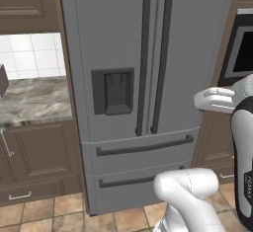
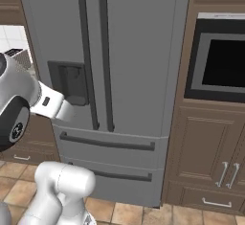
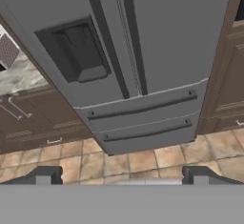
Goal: Move the hot dog bun to the plate on the dining table and place the condiment next to that plate. Then navigate to the fridge and take the sausage and place it on the plate as well.
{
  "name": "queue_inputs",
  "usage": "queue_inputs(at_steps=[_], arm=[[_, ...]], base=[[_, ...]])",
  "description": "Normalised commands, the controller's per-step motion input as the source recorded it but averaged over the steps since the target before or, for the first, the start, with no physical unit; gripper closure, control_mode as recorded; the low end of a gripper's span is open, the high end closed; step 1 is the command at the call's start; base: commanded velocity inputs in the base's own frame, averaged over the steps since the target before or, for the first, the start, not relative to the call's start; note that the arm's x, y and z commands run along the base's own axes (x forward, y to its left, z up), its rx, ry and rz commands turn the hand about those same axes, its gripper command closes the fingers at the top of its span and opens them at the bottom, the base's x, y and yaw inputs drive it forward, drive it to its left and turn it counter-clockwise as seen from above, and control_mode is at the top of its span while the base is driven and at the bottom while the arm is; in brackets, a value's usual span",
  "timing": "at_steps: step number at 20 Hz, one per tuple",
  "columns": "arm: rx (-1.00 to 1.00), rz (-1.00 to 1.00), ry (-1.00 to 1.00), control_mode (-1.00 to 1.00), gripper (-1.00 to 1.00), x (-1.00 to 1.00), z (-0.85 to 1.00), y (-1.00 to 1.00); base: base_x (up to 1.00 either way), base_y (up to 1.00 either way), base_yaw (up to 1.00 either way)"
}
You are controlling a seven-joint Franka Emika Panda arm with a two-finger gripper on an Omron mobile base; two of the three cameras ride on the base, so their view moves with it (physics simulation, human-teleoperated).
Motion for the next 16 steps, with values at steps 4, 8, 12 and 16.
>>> queue_inputs(at_steps=[4,8,12,16], arm=[[-0.05,0.07,-0.09,-1.0,-1.0,0.49,0.23,-0.25],[0.0,0.08,-0.2,-1.0,-1.0,0.46,0.08,-0.14],[-0.05,0.0,-0.1,-1.0,-1.0,0.65,0.24,0.0],[-0.04,0.0,-0.06,-1.0,-1.0,0.61,0.24,0.0]], base=[[0.0,0.0,0.0],[0.0,0.0,0.0],[0.0,0.0,0.0],[0.0,0.0,0.0]])
